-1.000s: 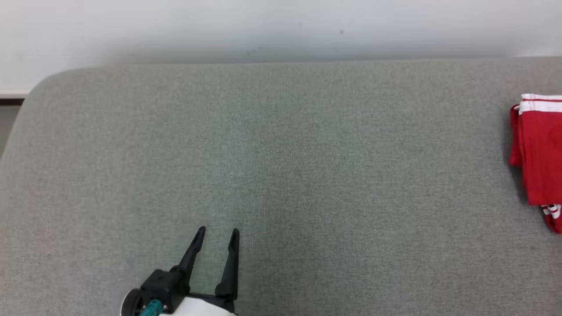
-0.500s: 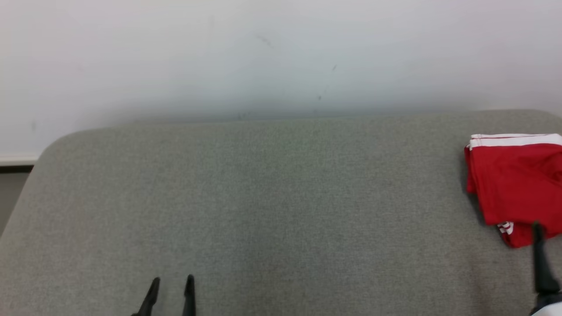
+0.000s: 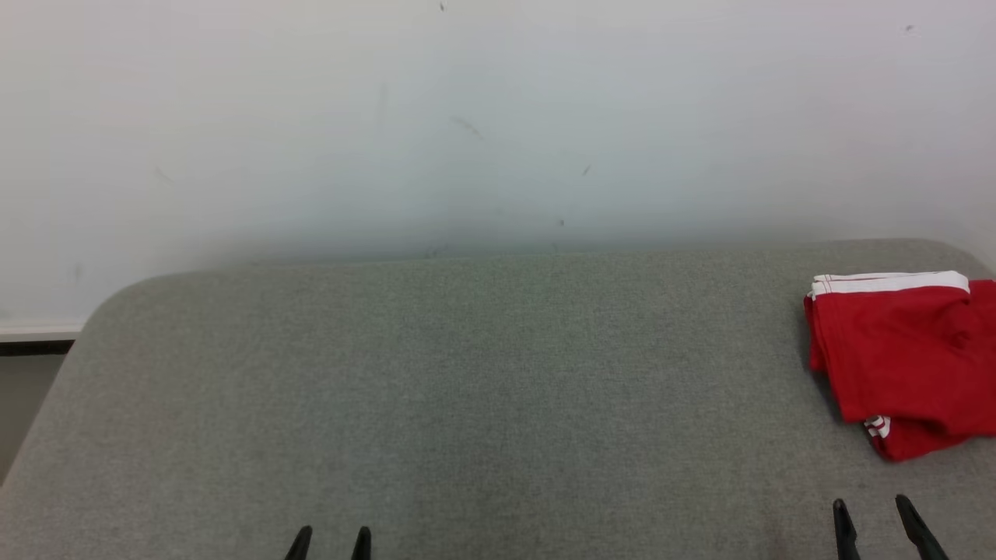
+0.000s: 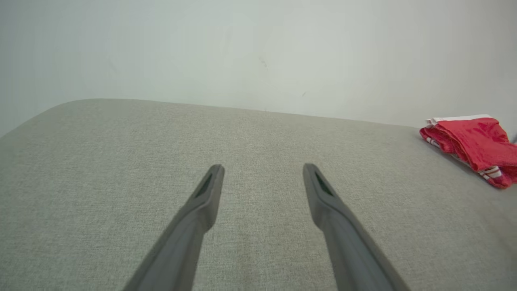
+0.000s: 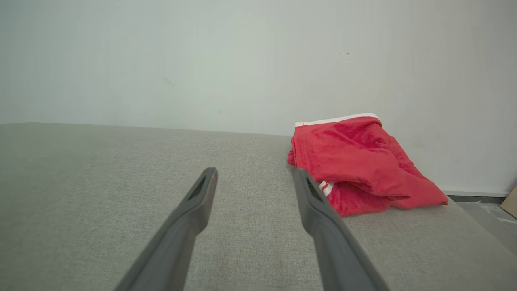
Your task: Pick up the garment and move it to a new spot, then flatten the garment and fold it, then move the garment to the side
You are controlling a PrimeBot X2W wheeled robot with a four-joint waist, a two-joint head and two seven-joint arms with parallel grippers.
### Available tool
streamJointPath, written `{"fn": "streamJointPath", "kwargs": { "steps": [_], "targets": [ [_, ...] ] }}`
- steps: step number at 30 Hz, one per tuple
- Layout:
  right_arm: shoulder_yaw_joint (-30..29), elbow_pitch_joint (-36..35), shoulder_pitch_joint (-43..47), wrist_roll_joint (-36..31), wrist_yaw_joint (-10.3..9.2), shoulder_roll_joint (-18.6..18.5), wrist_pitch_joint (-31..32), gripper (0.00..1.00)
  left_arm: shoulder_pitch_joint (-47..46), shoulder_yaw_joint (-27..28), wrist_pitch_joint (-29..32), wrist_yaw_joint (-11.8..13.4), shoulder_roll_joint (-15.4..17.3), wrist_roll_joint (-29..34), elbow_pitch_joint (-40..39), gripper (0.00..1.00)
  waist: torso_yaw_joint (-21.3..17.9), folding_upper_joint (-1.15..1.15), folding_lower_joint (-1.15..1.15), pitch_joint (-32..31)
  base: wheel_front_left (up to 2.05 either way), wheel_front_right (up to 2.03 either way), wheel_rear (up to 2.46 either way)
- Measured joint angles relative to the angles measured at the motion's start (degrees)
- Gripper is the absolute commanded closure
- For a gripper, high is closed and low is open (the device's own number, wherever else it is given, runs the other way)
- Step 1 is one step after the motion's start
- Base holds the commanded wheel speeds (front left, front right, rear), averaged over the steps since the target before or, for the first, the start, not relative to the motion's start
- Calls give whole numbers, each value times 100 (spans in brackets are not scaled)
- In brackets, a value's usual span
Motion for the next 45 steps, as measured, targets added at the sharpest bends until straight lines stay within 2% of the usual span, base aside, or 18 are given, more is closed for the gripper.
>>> {"fn": "streamJointPath", "kwargs": {
  "steps": [5,14,15,21,45],
  "targets": [
    [-38,104,86,-44,-1,102,-2,0,52,-57,0,-11,-1,-45,14,0,34,1,0,-97,0,0,0],
    [-18,208,25,-77,-1,137,-5,0,60,-43,0,124,-1,-52,60,0,92,0,0,-112,0,0,0],
    [-11,207,25,-77,-1,138,-5,100,60,-42,0,129,-1,-80,65,100,104,0,0,-111,0,0,0],
    [-4,482,101,27,0,203,88,100,120,-82,15,122,-15,-187,305,100,110,0,0,-104,0,0,0],
    [-94,461,-205,2563,0,211,689,100,-318,199,558,-87,47,-2695,466,100,128,0,1,-18,0,0,0]
  ]
}}
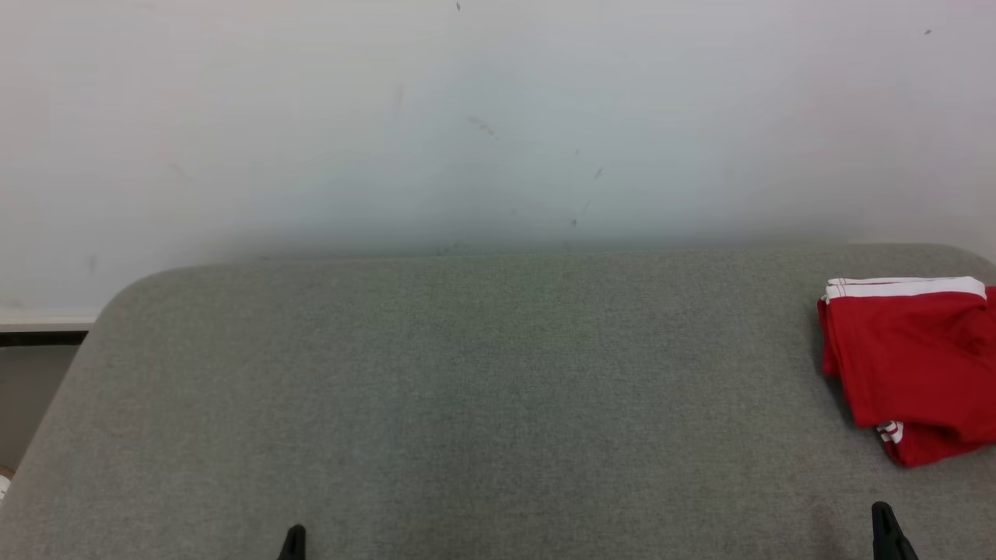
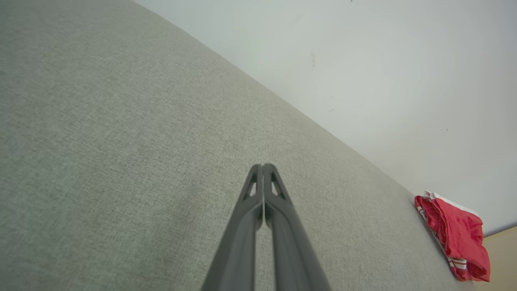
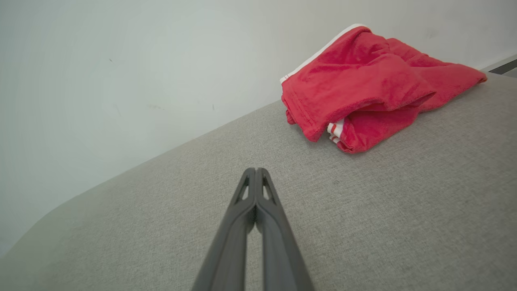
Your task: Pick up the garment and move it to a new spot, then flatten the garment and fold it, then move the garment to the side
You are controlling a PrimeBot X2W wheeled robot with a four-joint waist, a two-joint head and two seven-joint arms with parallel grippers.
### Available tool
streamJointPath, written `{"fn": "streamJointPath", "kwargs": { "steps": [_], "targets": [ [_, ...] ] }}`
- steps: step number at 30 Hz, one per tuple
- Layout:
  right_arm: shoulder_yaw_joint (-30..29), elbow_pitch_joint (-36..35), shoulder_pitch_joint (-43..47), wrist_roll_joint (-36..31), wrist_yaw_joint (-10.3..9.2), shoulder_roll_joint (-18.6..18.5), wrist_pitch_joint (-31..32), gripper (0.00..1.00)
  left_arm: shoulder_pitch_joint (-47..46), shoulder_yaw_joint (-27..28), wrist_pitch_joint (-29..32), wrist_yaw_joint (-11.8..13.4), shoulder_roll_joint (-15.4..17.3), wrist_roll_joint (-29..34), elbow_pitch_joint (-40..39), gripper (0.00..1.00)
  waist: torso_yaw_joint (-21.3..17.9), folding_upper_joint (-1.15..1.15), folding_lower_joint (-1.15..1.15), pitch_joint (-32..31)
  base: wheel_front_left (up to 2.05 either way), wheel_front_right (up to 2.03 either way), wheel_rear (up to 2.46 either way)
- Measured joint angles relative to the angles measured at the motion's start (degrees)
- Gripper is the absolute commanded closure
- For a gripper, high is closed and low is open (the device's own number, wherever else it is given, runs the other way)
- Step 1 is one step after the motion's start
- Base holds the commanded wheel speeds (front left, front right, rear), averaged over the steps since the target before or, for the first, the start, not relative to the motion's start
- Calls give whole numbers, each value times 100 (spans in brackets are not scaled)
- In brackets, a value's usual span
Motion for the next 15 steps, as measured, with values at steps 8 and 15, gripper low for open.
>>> {"fn": "streamJointPath", "kwargs": {
  "steps": [8,15],
  "targets": [
    [-23,-5,-109,712,0,0,172,100,-138,92,153,-65,22,-687,31,100,6,0,0,29,0,0,0],
    [-45,-10,-224,1277,0,-1,309,100,-250,174,283,-105,40,-1210,51,100,12,0,0,54,0,0,0]
  ]
}}
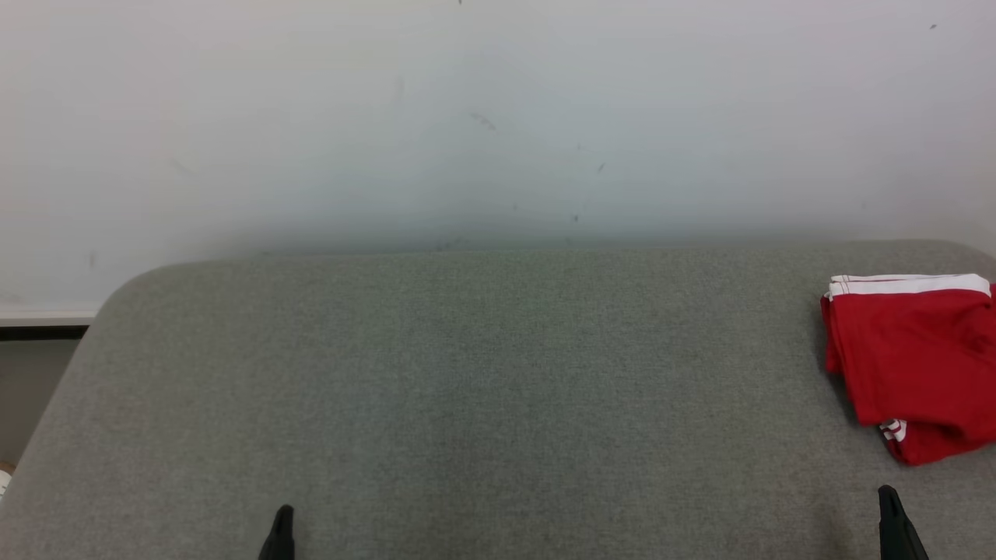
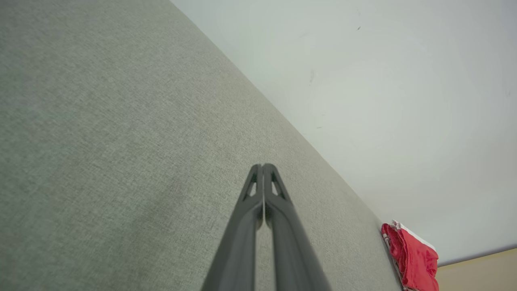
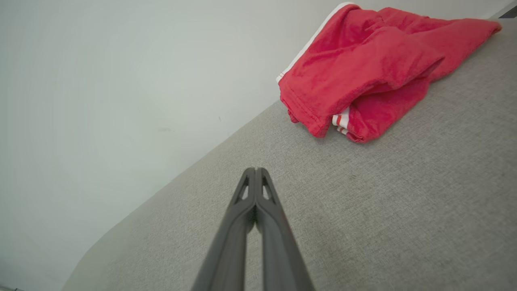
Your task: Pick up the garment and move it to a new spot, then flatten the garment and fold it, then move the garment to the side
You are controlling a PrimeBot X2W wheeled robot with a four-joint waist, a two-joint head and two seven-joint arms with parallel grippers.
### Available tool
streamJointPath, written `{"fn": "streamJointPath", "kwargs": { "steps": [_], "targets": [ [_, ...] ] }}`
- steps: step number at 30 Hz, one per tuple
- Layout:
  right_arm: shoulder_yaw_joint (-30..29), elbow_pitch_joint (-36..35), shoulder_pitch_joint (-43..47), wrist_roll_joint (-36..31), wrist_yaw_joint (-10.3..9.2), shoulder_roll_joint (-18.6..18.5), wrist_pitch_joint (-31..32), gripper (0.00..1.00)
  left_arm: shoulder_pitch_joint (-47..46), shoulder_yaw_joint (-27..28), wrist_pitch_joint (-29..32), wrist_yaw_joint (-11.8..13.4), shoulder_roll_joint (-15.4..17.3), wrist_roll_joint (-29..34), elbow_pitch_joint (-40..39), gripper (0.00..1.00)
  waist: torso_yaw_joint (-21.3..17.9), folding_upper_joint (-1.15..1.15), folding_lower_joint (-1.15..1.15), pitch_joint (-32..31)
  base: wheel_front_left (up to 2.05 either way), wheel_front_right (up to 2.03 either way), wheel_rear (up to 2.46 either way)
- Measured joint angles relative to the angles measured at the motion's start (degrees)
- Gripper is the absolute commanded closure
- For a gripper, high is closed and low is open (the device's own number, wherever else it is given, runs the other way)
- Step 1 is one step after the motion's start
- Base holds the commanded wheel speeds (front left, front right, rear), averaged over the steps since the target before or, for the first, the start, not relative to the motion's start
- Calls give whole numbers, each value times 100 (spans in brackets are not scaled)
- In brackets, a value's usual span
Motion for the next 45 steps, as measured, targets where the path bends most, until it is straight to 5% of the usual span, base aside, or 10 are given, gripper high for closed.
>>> {"fn": "streamJointPath", "kwargs": {
  "steps": [45],
  "targets": [
    [-130,-32,-496,2889,-1,-3,708,100,-634,467,716,-261,23,-2769,133,100,35,0,0,161,0,0,0]
  ]
}}
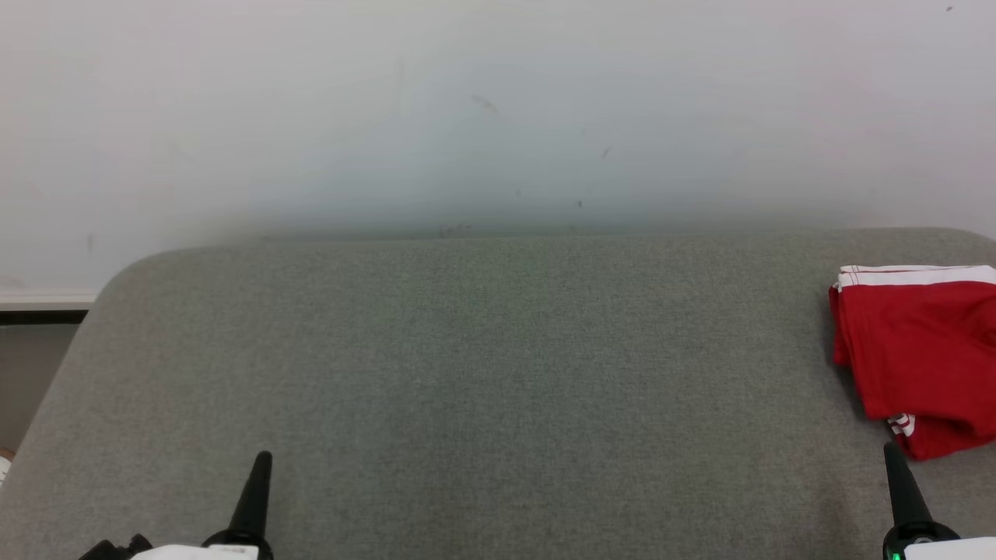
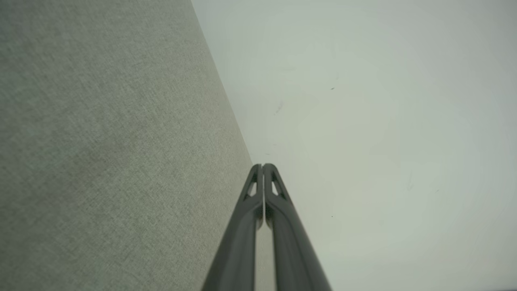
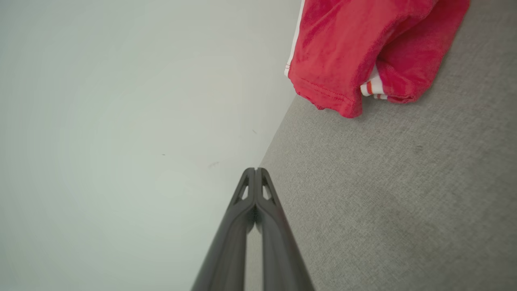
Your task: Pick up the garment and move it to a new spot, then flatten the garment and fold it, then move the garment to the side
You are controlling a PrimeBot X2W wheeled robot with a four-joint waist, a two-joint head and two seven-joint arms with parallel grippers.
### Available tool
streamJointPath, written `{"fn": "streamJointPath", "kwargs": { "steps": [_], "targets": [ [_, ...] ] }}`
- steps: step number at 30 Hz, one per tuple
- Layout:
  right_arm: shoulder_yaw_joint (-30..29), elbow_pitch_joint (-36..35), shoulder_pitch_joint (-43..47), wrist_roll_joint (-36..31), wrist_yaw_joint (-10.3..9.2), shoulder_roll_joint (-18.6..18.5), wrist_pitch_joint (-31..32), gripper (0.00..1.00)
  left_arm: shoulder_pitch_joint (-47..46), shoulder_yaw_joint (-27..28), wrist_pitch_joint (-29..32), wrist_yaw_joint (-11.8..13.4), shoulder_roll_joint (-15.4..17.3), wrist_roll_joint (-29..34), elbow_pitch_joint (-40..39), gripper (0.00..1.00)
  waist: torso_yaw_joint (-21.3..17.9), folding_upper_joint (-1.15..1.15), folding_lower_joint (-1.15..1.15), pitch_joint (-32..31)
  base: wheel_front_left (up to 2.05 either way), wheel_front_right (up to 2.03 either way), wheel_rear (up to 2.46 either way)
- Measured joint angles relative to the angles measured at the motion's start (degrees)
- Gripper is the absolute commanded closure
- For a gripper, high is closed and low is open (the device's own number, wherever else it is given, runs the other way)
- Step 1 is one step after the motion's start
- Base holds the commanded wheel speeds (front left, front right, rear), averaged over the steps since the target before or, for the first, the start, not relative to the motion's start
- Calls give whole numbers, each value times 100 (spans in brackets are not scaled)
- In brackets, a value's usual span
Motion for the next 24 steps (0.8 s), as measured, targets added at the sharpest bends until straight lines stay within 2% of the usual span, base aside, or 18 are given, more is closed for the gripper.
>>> {"fn": "streamJointPath", "kwargs": {
  "steps": [24],
  "targets": [
    [-44,-20,-197,1148,1,-3,280,100,-241,209,303,-101,-2,-1057,62,100,19,0,0,86,0,0,0]
  ]
}}
